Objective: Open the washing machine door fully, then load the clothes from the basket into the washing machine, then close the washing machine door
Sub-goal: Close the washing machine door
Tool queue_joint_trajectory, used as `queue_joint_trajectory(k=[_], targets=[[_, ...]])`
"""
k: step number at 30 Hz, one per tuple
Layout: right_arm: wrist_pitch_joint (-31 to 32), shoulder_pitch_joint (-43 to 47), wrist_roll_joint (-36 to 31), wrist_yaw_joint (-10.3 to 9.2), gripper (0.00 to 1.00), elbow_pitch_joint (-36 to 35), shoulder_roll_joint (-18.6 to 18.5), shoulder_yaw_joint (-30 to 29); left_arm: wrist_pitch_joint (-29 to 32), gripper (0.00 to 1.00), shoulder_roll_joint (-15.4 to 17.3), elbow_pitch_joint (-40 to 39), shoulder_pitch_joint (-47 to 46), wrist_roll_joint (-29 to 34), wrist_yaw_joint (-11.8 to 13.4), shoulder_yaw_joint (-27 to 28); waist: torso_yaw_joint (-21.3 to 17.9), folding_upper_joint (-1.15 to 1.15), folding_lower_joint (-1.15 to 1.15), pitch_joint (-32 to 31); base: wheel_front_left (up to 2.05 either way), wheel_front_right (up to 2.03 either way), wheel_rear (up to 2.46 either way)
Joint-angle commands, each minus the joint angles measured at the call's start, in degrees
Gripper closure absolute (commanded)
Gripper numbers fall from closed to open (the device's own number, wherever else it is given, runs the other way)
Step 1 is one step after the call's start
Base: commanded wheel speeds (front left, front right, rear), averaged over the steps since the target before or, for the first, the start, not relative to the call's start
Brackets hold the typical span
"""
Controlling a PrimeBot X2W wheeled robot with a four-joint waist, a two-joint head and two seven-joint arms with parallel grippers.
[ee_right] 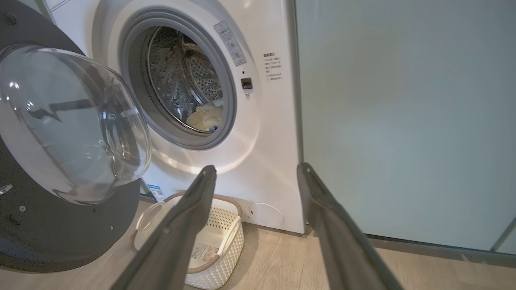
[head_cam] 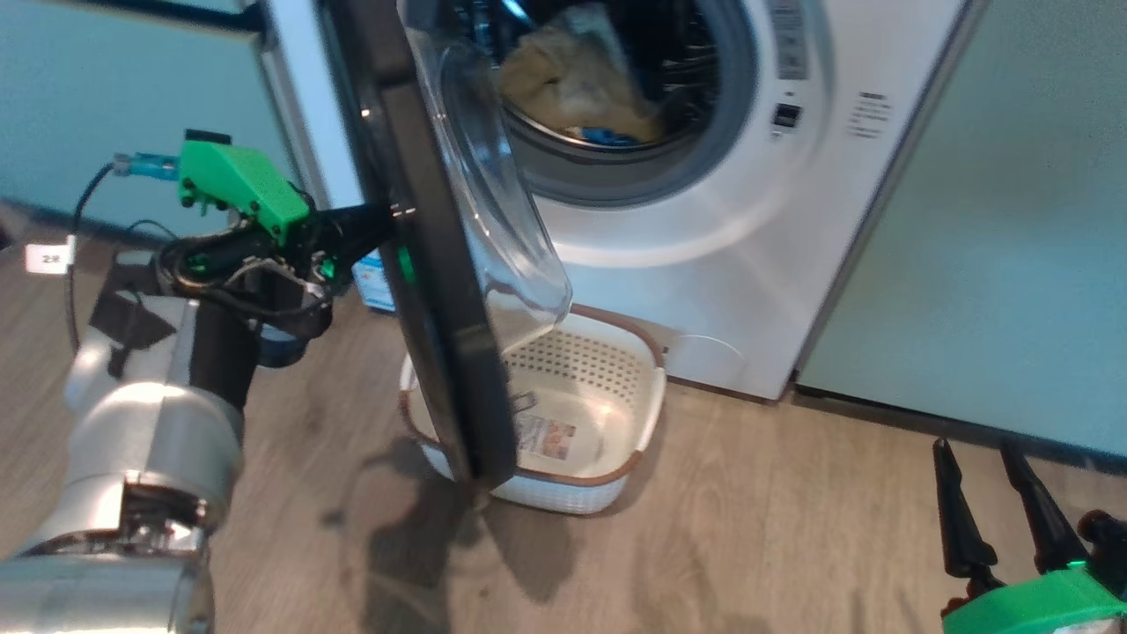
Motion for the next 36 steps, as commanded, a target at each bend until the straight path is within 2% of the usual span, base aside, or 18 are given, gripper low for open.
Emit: queue_joint_trajectory(k=[1, 7, 15, 21, 27, 33, 34, 35, 36], targets=[[-0.38, -1.62, -0.19, 0.01, 0.0, -1.58, -1.13, 0.78, 0.47, 1.0, 1.03, -2.75, -1.55, -0.51, 0.03, 1.15, -2.31, 0.0, 0.0, 0.19, 0.0, 0.0, 0.0], [-0.38, -2.17, -0.19, 0.01, 0.0, -1.58, -1.2, 1.19, -0.96, 1.0, 0.09, -5.18, 0.43, -0.73, 0.38, 1.62, -7.93, 0.0, 0.0, 0.4, 0.0, 0.0, 0.0], [-0.38, -2.4, -0.12, 0.01, 0.0, -1.49, -1.79, 1.03, -4.29, 1.0, 0.99, -6.74, 1.57, -0.57, 0.47, 3.05, -15.59, 0.0, 0.0, 1.35, 0.0, 0.0, 0.0], [-0.38, -2.07, -0.13, 0.01, 0.0, -1.58, -1.79, 0.75, -5.93, 1.0, 1.23, -7.0, 1.98, -0.64, 0.45, 3.81, -19.37, 0.0, 0.0, 1.79, 0.0, 0.0, 0.0], [-0.38, -1.83, -0.16, 0.01, 0.0, -1.67, -1.69, 0.38, -7.29, 1.0, 1.23, -6.84, 2.51, -0.89, 0.05, 4.47, -19.94, 0.0, 0.0, 1.49, 0.0, 0.0, 0.0], [-0.38, -1.32, -0.27, 0.01, 0.0, -1.74, -1.67, 0.07, -8.79, 1.0, 1.44, -6.3, 3.51, -0.43, -0.46, 4.57, -17.77, 0.0, 0.0, 0.8, 0.0, 0.0, 0.0], [-0.38, -1.25, -0.28, 0.01, 0.0, -1.78, -1.64, 0.09, -9.16, 0.94, 1.66, -6.19, 3.66, -0.29, -0.57, 4.62, -17.31, 0.0, 0.0, 0.74, 0.0, 0.0, 0.0], [-0.38, -1.22, -0.29, 0.01, 0.0, -1.8, -1.62, 0.09, -9.79, 0.69, 1.95, -6.08, 3.84, -0.03, -0.65, 4.68, -16.83, 0.0, 0.0, 0.67, 0.0, 0.0, 0.0], [-0.38, -1.17, -0.29, 0.01, 0.0, -1.81, -1.6, 0.03, -10.6, 0.56, 2.28, -6.01, 4.09, 0.45, -0.75, 4.62, -16.31, 0.0, 0.0, 0.57, 0.0, 0.0, 0.0]])
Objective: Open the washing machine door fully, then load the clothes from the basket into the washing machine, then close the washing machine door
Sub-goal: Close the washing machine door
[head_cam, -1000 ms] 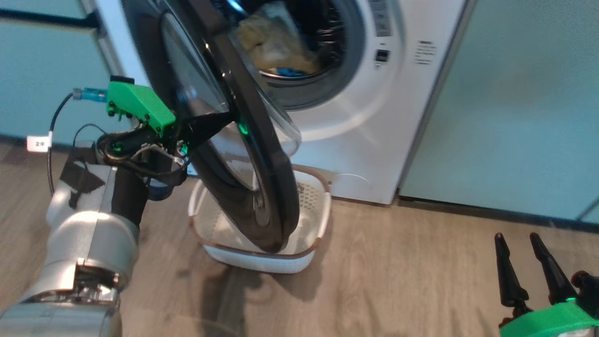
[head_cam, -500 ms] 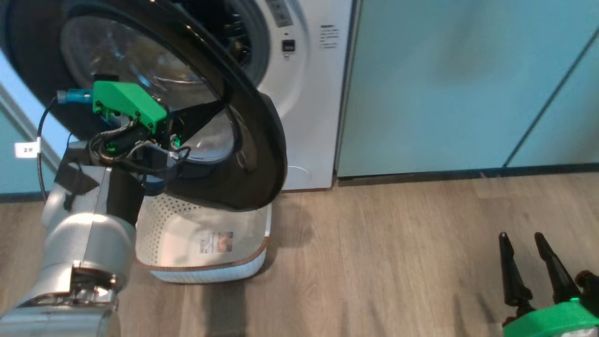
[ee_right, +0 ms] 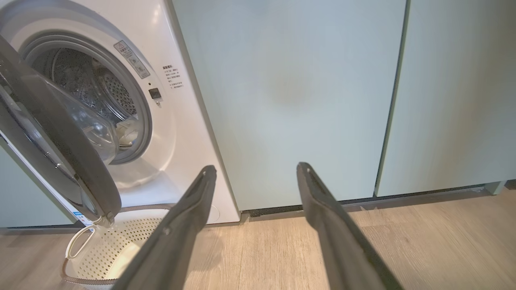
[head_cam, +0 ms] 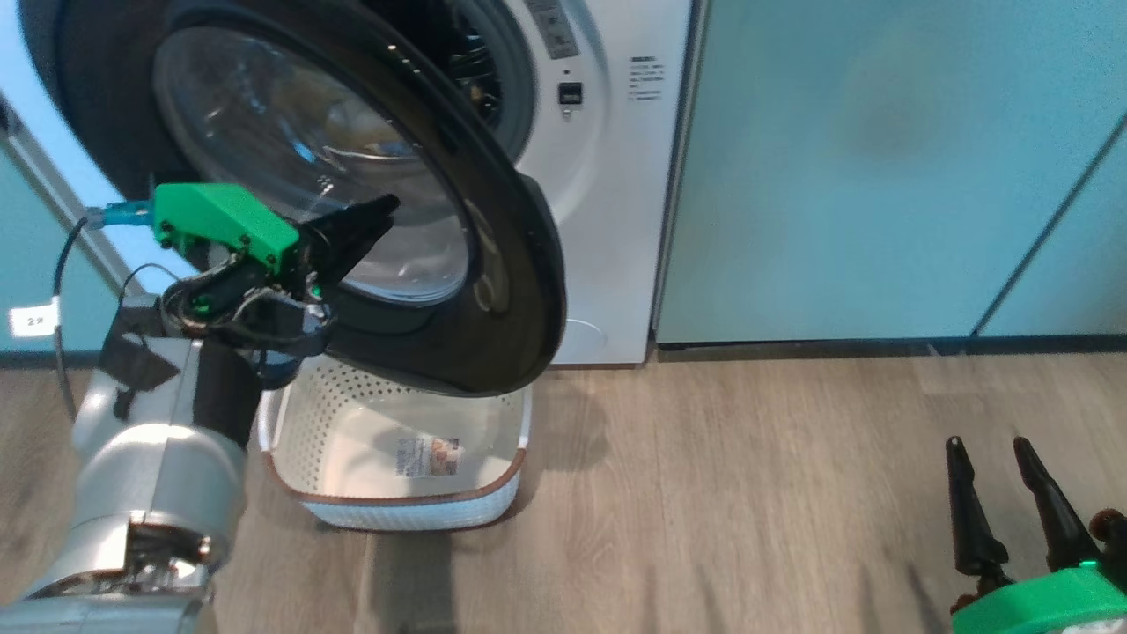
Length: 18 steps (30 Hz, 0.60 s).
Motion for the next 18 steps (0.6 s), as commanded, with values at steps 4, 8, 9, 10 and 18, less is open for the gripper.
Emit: queue_joint_trajectory(k=[4, 8, 9, 10, 18], targets=[[-0.38, -1.26, -0.26, 0.01, 0.0, -1.99, -1.04, 0.42, -5.81, 0.0, 5.85, -2.55, 0.49, 3.9, -1.39, 0.18, 3.42, 0.0, 0.0, -0.22, 0.0, 0.0, 0.0], [-0.38, -1.59, -0.41, 0.01, 0.0, -2.07, -0.88, 0.01, -12.0, 0.0, 8.32, -5.18, 2.17, 7.66, -1.99, -1.6, 4.46, 0.0, 0.0, -0.05, 0.0, 0.0, 0.0], [-0.38, -1.69, -0.46, 0.01, 0.0, -2.09, -0.81, -0.12, -13.94, 0.0, 8.99, -6.47, 2.81, 8.62, -2.04, -2.4, 4.72, 0.0, 0.0, -0.02, 0.0, 0.0, 0.0], [-0.38, -1.79, -0.49, 0.01, 0.0, -2.11, -0.77, -0.25, -16.02, 0.0, 9.89, -8.88, 3.72, 9.96, -2.07, -4.08, 4.98, 0.0, 0.0, 0.04, 0.0, 0.0, 0.0], [-0.38, -1.7, -0.52, 0.01, 0.0, -2.27, -0.76, -0.94, -35.37, 0.0, 18.73, -18.23, 13.56, 14.94, -2.11, -17.0, 6.74, 0.0, 0.0, -0.21, 0.0, 0.0, 0.0]])
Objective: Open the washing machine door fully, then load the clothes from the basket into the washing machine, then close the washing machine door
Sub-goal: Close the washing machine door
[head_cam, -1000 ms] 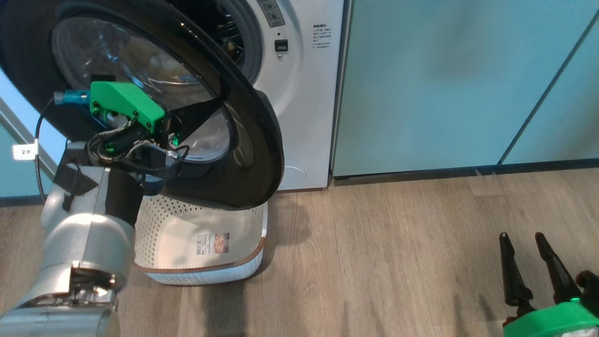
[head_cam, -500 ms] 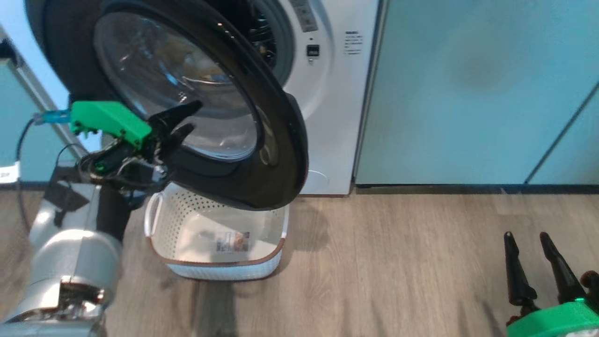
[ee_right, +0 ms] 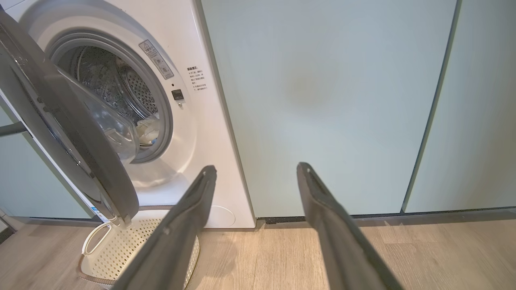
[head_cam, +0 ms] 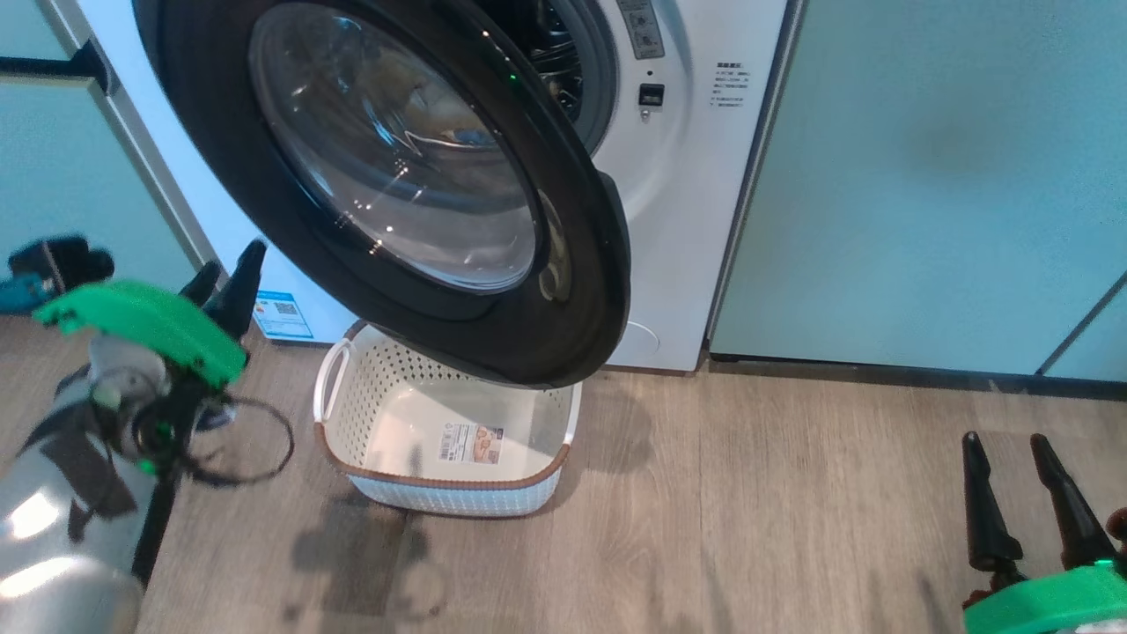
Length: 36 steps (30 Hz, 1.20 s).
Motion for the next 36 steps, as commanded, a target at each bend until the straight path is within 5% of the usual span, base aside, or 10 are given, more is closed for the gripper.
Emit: queue_joint_trajectory(k=[1, 10, 24, 36], targets=[[-0.38, -1.63, -0.4, 0.01, 0.0, -1.95, -1.03, 0.79, -2.6, 0.0, 3.8, -1.95, -2.04, 1.02, -0.06, 0.45, 0.2, 0.0, 0.0, -0.11, 0.0, 0.0, 0.0], [-0.38, -1.13, -0.36, 0.01, 0.0, -2.11, -0.86, 0.83, -18.8, 0.0, 7.16, 1.52, 1.13, 6.3, -0.07, -8.65, 0.58, 0.0, 0.0, -0.5, 0.0, 0.0, 0.0], [-0.38, -0.82, -0.3, 0.01, 0.0, -2.26, -0.36, 0.21, -19.33, 0.0, -0.46, -8.13, 12.94, 23.98, -0.07, 7.15, 0.62, 0.0, 0.0, -0.06, 0.0, 0.0, 0.0], [-0.38, -0.49, -0.31, 0.01, 0.0, -1.93, 0.21, -0.06, -19.34, 0.0, -3.52, -13.95, 18.85, 33.85, -0.07, 9.5, 1.35, 0.0, 0.0, -0.23, 0.0, 0.0, 0.0]])
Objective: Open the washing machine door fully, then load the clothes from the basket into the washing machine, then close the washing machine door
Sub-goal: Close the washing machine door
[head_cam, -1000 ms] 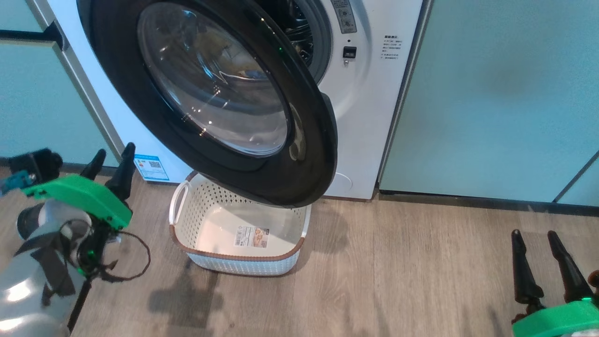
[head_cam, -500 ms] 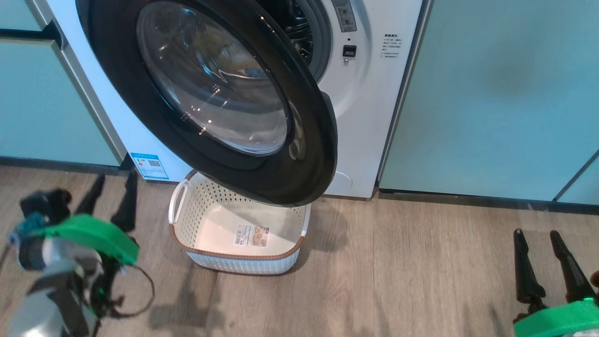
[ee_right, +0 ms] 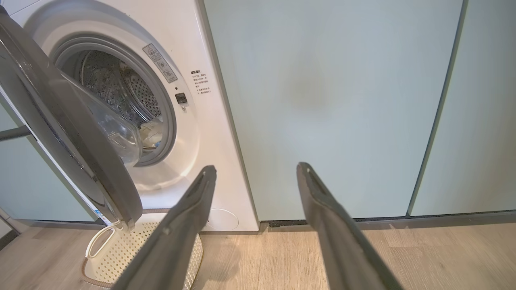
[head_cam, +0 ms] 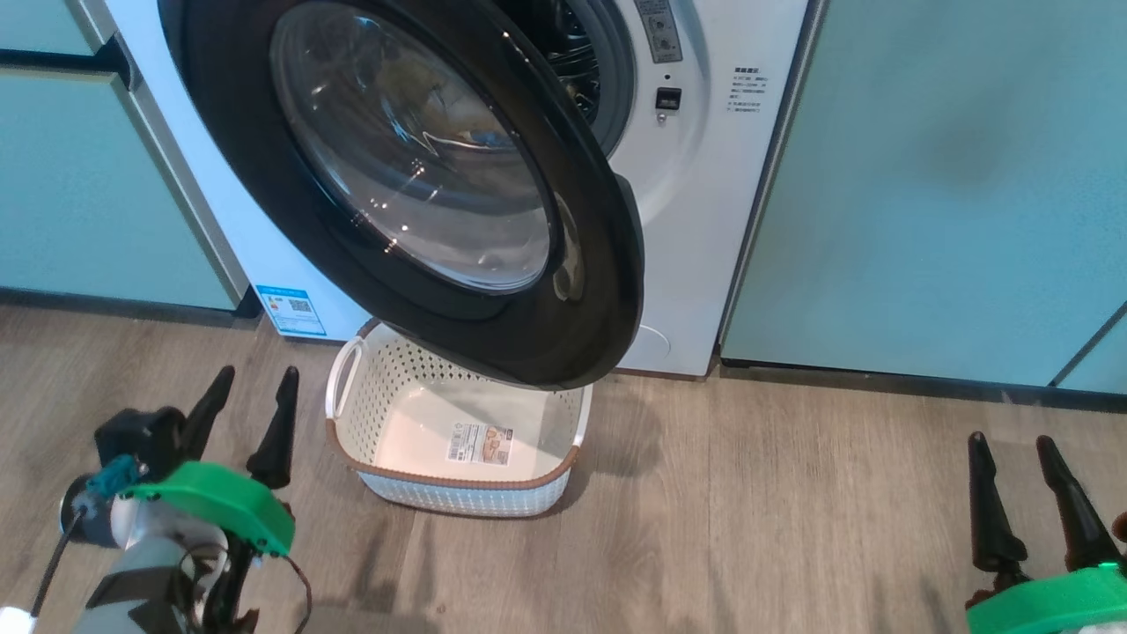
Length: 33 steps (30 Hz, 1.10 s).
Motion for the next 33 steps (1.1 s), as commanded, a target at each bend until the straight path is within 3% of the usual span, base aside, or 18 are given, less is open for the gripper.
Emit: queue_joint_trajectory(k=[1, 23, 24, 25, 26, 33], targets=[[-0.38, -0.61, -0.32, 0.01, 0.0, -1.74, -0.29, 0.88, -0.52, 0.0, 1.7, -1.86, -1.97, 0.86, -0.05, 2.49, 0.13, 0.0, 0.0, -0.04, 0.0, 0.0, 0.0], [-0.38, 0.18, 0.03, 0.01, 0.0, -1.18, 0.52, 0.16, -0.52, 0.0, 0.83, -1.28, -2.85, 2.24, -0.05, 3.31, -0.42, 0.0, 0.0, -0.37, 0.0, 0.0, 0.0], [-0.38, 0.11, 0.18, 0.01, 0.13, -1.32, 0.64, -0.35, -0.52, 0.0, 0.79, -1.23, -2.84, 2.23, -0.05, 3.31, -0.42, 0.0, 0.0, -0.38, 0.0, 0.0, 0.0], [-0.38, 0.01, 0.37, 0.01, 0.52, -1.46, 0.72, -0.75, -0.52, 0.0, 0.68, -1.12, -2.73, 2.22, -0.05, 3.3, -0.4, 0.0, 0.0, -0.39, 0.0, 0.0, 0.0], [-0.38, -0.2, 0.93, 0.01, 1.0, -1.73, 0.86, -1.11, -0.52, 0.0, 0.55, -0.95, -2.59, 2.2, -0.05, 3.29, -0.38, 0.0, 0.0, -0.4, 0.0, 0.0, 0.0], [-0.38, -4.6, 4.3, 0.01, 1.0, -7.67, 0.42, -4.11, -0.52, 0.0, -0.08, 0.58, -2.43, 2.64, -0.05, 1.74, 0.72, 0.0, 0.0, -0.16, 0.0, 0.0, 0.0]])
